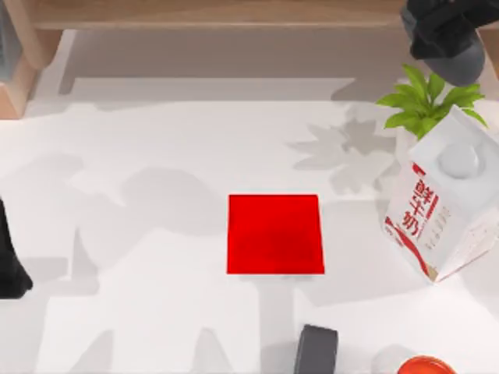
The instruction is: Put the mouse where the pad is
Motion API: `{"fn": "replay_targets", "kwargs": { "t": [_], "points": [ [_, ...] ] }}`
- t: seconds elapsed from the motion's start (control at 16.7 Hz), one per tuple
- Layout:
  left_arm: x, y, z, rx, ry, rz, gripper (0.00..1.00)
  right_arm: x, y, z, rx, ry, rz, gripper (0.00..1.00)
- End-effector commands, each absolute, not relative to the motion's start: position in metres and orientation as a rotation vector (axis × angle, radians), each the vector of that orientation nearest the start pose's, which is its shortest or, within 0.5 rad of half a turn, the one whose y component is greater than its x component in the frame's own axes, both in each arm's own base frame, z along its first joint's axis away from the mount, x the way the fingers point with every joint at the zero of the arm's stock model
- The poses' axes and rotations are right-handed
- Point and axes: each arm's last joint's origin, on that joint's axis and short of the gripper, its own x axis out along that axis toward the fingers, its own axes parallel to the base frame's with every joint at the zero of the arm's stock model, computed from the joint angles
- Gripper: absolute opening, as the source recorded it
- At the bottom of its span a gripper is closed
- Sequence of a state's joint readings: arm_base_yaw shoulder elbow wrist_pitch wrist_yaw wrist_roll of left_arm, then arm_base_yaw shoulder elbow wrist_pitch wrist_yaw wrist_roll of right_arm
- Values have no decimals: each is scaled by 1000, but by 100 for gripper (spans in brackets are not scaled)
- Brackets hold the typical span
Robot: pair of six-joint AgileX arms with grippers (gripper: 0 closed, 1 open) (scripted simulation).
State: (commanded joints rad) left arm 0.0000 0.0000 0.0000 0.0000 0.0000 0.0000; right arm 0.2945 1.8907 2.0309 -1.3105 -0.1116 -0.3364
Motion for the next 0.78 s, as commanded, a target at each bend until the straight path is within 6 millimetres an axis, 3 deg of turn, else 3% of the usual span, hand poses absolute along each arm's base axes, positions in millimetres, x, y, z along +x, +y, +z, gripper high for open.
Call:
{"fn": "replay_targets", "kwargs": {
  "t": [0.24,0.48,0.78],
  "points": [
    [106,-1,160,0,0,0,100,371,182,325,-179,1246,431,0],
    [106,-1,160,0,0,0,100,374,239,277,-39,1396,262,0],
    [106,-1,160,0,0,0,100,369,287,211,3,1534,71,0]
  ]
}}
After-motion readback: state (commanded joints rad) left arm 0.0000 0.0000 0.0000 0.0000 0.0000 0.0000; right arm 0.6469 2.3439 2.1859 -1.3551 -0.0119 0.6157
